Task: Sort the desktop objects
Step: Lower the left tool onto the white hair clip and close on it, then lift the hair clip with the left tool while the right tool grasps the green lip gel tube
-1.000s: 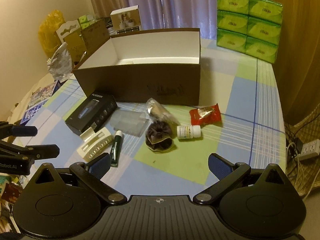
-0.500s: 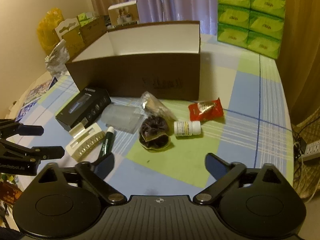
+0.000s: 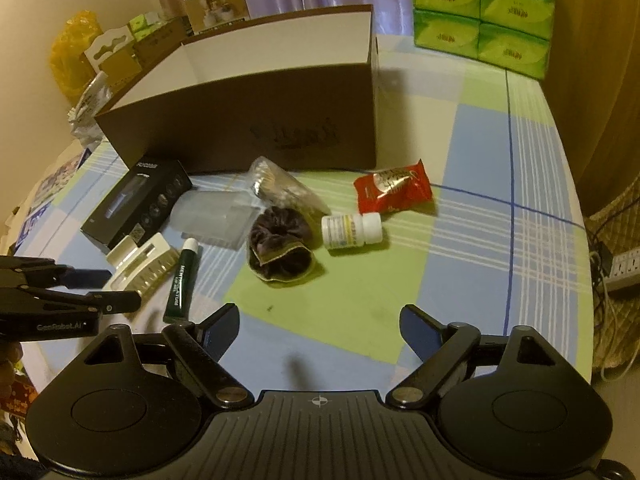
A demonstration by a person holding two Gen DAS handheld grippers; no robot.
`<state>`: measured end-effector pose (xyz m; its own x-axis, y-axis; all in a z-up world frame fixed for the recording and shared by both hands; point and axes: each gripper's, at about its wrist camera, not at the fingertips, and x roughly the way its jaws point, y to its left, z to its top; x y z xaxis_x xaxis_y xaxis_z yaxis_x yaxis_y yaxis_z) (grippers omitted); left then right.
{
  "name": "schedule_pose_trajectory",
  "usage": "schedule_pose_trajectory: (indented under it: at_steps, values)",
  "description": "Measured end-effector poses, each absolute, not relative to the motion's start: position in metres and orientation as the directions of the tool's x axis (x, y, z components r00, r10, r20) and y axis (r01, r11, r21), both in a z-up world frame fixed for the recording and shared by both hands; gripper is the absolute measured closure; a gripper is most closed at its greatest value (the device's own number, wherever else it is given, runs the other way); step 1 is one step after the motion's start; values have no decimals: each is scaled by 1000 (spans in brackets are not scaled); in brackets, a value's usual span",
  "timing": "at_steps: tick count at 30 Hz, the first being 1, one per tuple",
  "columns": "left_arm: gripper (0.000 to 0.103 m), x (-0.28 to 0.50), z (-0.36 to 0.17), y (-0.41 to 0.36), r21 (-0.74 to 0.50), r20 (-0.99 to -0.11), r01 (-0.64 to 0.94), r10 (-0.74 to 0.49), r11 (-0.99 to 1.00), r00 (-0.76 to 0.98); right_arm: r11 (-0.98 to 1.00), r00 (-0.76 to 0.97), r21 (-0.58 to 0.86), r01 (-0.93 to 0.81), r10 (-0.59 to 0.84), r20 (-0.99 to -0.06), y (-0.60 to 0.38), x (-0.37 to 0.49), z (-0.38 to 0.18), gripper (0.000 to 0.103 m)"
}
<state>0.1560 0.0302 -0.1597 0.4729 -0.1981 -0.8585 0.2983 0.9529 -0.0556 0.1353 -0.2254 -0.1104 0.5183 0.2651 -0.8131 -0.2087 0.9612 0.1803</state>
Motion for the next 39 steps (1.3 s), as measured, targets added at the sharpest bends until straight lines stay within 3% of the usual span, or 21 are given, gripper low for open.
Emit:
schedule_pose_trajectory:
  at_steps: [11, 15, 18, 23, 25, 39]
  values:
    - [76, 123, -152, 38, -42, -881, 328, -190, 944, 433, 953, 494, 196, -229, 287, -821, -218, 135, -116, 18]
    - [53, 126, -148, 37, -20, -871, 319, -173, 947, 459, 953, 491, 197, -232, 289, -822, -217, 133, -117, 18]
    - [50, 133, -147, 33, 3, -861, 319, -159, 948, 483, 952, 490, 196, -237, 291, -822, -218, 132, -116, 18]
    - [54, 147, -154, 24, 25, -858, 336, -152, 941, 490, 954, 494, 191, -229, 283, -822, -219, 128, -115, 18]
    - [67, 150, -157, 22, 23, -861, 342, -155, 939, 485, 955, 495, 191, -226, 281, -822, -220, 126, -114, 18]
    - [69, 130, -143, 66, 32, -858, 210, -81, 977, 507, 911, 456, 241, -333, 380, -805, -172, 131, -117, 18]
